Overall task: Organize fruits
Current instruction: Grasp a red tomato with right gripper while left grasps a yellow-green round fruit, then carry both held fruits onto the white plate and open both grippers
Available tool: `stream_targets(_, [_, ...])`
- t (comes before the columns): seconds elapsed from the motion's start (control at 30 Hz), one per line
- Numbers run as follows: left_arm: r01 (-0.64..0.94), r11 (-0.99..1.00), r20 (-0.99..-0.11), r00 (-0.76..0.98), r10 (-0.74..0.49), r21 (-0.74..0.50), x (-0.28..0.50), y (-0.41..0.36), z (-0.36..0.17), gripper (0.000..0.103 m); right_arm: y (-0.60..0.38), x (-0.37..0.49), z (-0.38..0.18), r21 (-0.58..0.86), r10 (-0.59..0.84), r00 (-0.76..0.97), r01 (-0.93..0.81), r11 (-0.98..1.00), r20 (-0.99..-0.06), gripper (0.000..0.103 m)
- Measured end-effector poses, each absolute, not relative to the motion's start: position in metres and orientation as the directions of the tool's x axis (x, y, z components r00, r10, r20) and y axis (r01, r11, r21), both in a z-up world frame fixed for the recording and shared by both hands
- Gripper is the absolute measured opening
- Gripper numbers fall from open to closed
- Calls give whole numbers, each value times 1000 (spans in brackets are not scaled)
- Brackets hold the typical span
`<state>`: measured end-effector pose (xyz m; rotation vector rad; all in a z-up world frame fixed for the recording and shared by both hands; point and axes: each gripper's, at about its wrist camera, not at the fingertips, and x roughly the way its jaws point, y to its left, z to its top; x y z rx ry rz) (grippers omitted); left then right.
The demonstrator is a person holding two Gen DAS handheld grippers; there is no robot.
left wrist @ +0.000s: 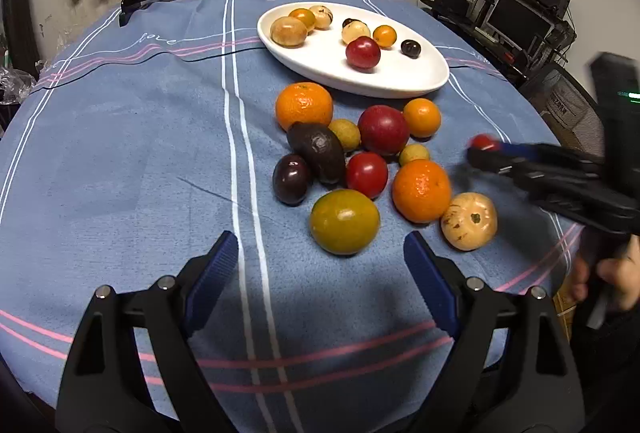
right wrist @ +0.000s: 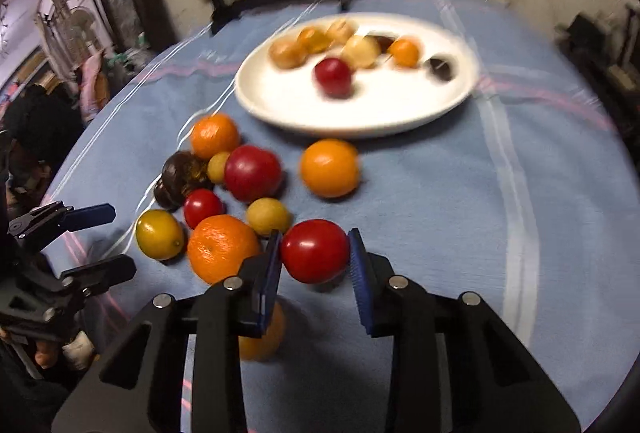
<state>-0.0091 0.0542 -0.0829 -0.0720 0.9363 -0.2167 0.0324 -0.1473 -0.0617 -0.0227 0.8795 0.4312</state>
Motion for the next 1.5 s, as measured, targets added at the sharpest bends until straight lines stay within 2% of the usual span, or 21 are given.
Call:
stream_targets(0.27, [161, 979, -798, 570, -195, -125, 3, 39, -96, 85, -169, 14, -54, 212, 385, 563, -349, 913, -731, 33])
stream_targets(0.37, [156, 979, -799, 567, -200, -135, 8, 38, -98, 74, -166, 13, -54, 221, 402, 559, -364, 905, -725, 33])
stream_targets(0.43, [149, 979, -804, 559, -202, -142, 12, 38, -102, 62, -162, 15, -56, 223, 405, 556, -367, 903, -726, 33])
stream_targets(0.57, [141, 981, -793, 578, -193, -136, 16, 37, -104, 58, -162, 16, -58, 225, 404, 553, -364, 904, -728, 33])
stream_targets(0.6, [146, 979, -787, 584, -202, -143, 16, 37, -104, 47, -162, 17, -58, 226, 404, 552, -364, 904, -729, 33])
stream_targets(0.63, [146, 979, -784, 586, -204, -145, 15, 37, -103, 43, -162, 17, -58, 226, 405, 552, -364, 904, -729, 33])
stream_targets(1.17, [176, 969, -748, 616, -247, -174, 0, 42, -73, 42, -149, 20, -57, 213, 412, 546, -391, 895, -730, 33])
stream_targets(1.33, [174, 969, -732, 636, -246, -174, 21, 50, -54, 43, -141, 30, -49, 192, 409, 555, -407, 893, -725, 33])
stream_targets(1.5, [188, 970, -732, 637, -239, -154, 76, 52, -28, 43, -130, 63, -32, 147, 400, 566, -439, 886, -721, 33])
